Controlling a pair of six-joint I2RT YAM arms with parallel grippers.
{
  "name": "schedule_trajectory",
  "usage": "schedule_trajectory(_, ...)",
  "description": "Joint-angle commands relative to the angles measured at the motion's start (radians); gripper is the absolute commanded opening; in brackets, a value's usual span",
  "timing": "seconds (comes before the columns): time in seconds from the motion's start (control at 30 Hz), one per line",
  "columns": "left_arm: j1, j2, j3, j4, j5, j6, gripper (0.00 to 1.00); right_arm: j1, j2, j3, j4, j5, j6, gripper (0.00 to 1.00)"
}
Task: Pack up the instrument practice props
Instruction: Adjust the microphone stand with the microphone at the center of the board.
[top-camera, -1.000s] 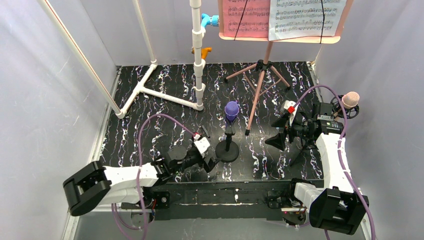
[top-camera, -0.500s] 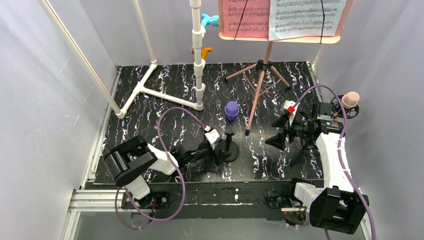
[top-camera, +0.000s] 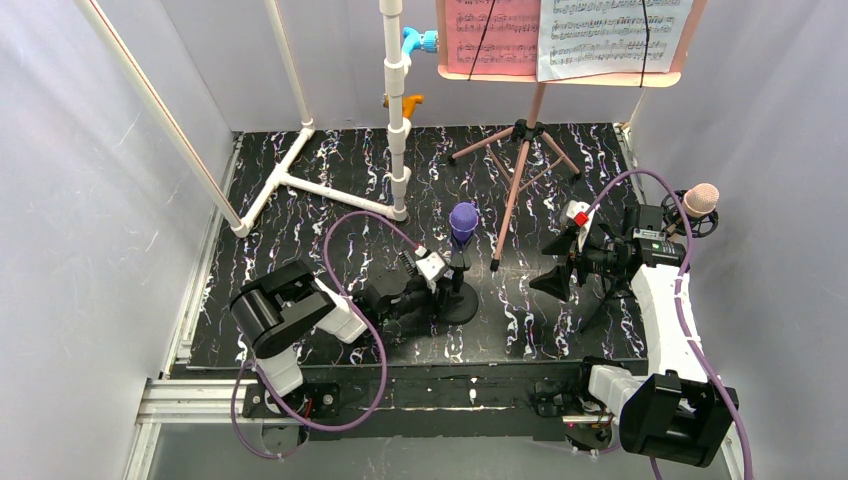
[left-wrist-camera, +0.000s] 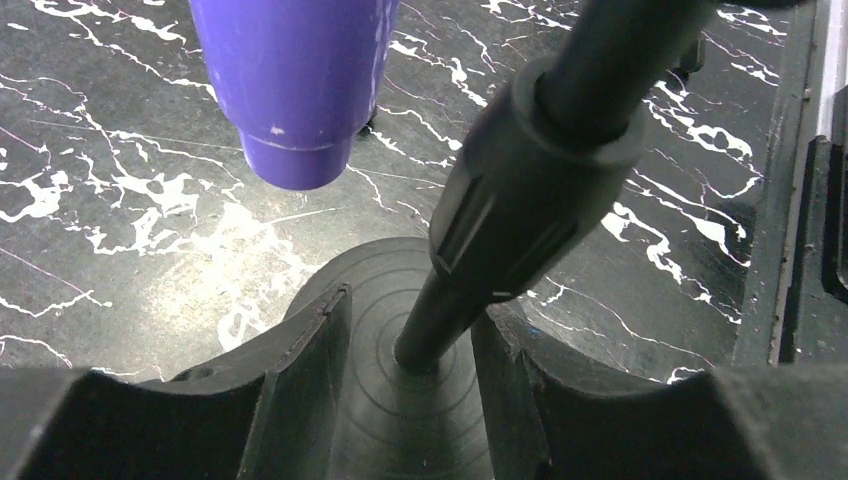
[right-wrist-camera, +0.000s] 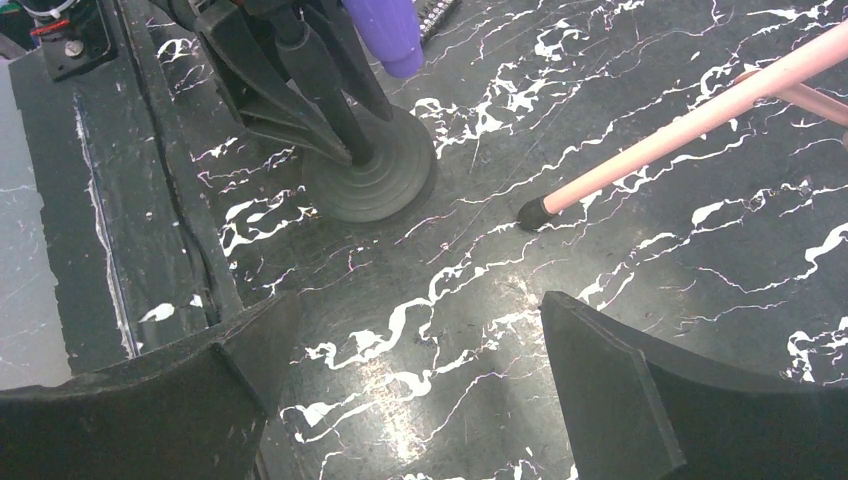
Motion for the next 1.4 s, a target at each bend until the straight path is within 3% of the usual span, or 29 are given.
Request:
schedule_trajectory(0.0,0.006,0.019,0.037,0.041,-0.021,0.024,0.45,0.004,0.005,-0.011,0.008,-0.006,-0.009,1.0)
schedule_trajectory(0.13,0.005,0.02,0.036,0.045,-0.026,0.035,0.39,0.003,0.005,-0.011,0.008,-0.006,-0.008,1.0)
schedule_trajectory(0.27,0.003,0.022,0.034,0.046,-0.044,0.036,0.2,0.006,0.005,-0.011,0.009,-0.005,-0.007,1.0)
schedule_trajectory(0.47,-0.024,0.01,0.018,0.047,-0.098,0.062,0.0,0.006,0.005,-0.012,0.011,-0.003,-0.008,1.0)
schedule_trajectory(0.8,-0.159,0.009,0.012,0.037,-0.31,0.172,0.0,0.007,0.007,-0.013,0.011,0.0,-0.006,1.0)
schedule_trajectory(1.1,-0.33,0.079,0.088,0.043,-0.733,0.132,0.0,0.008,0.006,-0.013,0.014,0.003,-0.005,1.0)
schedule_trajectory(1.37,-0.451,0.212,0.267,0.045,-1.113,0.153,0.0,0.008,0.003,-0.014,0.015,0.006,-0.003,1.0)
